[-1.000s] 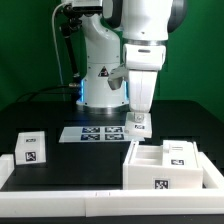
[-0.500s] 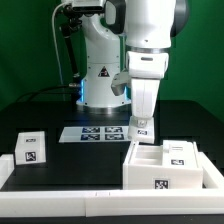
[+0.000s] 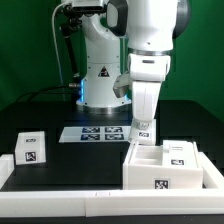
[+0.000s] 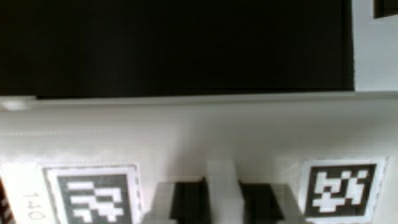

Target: Assemble cabinet

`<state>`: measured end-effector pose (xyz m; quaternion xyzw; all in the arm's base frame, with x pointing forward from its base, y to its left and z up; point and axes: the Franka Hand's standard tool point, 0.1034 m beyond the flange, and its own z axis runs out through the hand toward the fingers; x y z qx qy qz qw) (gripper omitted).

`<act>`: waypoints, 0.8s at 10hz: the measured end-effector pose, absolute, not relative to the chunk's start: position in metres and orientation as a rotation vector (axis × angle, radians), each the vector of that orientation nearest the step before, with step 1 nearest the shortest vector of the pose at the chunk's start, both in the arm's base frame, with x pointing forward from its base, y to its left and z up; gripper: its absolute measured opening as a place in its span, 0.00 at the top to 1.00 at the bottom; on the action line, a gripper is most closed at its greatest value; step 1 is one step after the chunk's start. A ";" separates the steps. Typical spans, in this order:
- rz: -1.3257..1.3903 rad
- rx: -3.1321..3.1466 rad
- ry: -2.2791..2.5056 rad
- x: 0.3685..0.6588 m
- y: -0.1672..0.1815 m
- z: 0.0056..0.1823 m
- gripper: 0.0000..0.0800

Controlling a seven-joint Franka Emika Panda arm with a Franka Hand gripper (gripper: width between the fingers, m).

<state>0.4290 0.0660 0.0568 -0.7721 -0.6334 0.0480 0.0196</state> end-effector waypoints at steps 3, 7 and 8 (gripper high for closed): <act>0.154 -2.410 -1.941 0.426 0.071 0.053 0.91; -0.023 -2.476 -1.947 0.428 0.086 0.055 0.91; -0.048 -2.489 -1.937 0.422 0.092 0.055 0.91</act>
Offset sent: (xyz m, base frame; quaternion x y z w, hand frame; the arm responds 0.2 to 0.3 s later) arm 0.0000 0.0000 0.0000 -0.0650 0.0000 0.0000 0.9979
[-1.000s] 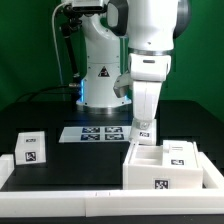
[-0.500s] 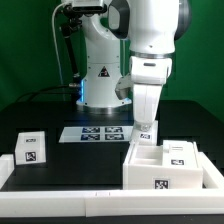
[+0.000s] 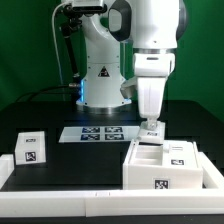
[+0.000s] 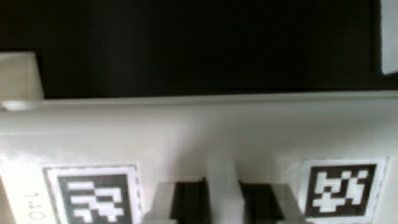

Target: Assemble cabinet

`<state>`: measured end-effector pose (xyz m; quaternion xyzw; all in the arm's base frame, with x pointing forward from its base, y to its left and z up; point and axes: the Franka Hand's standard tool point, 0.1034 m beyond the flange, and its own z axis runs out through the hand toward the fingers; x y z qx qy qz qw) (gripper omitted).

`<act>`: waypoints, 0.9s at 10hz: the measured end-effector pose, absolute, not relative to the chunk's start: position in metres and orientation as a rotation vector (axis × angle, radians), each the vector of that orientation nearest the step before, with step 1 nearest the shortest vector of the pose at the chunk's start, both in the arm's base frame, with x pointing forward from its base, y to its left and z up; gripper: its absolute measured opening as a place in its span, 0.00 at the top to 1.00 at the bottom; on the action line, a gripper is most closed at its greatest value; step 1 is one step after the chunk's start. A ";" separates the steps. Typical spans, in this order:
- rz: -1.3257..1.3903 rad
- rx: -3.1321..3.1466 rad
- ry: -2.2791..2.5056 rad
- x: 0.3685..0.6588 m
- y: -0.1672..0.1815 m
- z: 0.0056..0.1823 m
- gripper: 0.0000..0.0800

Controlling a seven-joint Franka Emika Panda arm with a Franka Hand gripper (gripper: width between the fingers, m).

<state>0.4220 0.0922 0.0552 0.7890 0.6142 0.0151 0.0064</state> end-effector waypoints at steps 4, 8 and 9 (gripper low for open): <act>0.053 2.454 1.937 0.426 0.091 0.055 0.91; 0.037 2.443 1.944 0.437 0.075 0.057 0.91; 0.035 2.447 1.942 0.437 0.074 0.056 0.91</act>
Offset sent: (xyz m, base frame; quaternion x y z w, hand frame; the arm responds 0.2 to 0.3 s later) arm 0.0131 -0.0149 -0.0062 0.0027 0.0001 -0.0281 0.9996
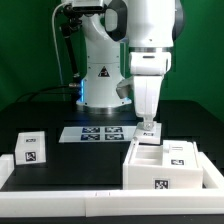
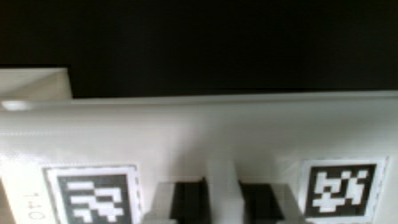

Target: Assemble cabinet

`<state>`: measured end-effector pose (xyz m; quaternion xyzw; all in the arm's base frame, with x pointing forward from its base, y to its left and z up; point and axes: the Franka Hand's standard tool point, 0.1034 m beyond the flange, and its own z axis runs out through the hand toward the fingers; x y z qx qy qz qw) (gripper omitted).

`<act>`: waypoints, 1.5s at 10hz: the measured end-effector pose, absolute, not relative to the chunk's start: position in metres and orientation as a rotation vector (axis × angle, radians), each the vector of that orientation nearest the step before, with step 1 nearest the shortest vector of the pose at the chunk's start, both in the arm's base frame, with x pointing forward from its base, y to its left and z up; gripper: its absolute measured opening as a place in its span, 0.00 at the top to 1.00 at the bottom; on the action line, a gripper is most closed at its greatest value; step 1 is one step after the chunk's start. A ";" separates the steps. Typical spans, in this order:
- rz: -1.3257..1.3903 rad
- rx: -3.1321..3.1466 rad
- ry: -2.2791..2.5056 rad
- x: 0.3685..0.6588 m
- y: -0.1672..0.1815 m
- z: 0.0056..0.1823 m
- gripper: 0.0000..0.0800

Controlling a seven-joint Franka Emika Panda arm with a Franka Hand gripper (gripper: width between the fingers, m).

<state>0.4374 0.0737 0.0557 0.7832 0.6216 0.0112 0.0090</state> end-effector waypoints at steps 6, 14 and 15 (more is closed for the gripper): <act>0.048 2.447 1.938 0.449 0.076 0.056 0.91; 0.044 2.355 2.045 0.449 0.068 0.055 0.91; 0.043 2.337 2.065 0.450 0.067 0.056 0.91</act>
Offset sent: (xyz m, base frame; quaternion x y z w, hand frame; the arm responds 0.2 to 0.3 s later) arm 0.0151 0.0019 -0.0020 0.0067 -0.0012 0.0045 1.0000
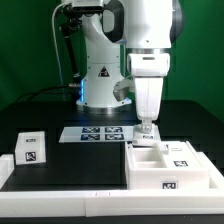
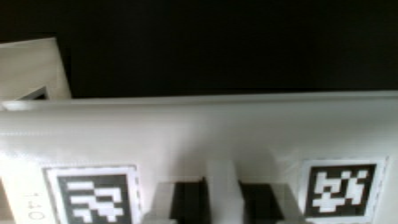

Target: Assemble cabinet

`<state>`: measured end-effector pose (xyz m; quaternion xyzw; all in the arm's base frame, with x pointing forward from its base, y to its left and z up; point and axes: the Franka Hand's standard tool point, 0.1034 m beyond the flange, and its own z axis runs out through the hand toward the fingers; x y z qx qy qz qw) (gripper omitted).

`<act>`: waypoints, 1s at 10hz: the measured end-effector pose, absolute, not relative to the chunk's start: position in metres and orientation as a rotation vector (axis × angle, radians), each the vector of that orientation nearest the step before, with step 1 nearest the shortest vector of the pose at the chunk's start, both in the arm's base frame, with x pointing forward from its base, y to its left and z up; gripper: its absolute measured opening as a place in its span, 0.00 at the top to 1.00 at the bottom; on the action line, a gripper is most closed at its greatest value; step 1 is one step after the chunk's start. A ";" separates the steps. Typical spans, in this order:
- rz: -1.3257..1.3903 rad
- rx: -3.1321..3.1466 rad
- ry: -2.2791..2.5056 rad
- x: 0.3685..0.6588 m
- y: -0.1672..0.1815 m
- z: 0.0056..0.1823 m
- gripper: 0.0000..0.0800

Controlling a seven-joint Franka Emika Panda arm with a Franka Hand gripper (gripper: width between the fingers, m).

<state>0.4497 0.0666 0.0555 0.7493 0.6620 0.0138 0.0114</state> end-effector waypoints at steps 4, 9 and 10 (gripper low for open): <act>0.039 2.335 2.066 0.452 0.051 0.055 0.91; 0.042 2.337 2.062 0.457 0.052 0.056 0.91; 0.040 2.336 2.064 0.457 0.054 0.056 0.91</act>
Offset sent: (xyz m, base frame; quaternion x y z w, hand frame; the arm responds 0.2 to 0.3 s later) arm 0.0023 -0.0170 -0.0029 0.0121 -0.0023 -0.0166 0.9998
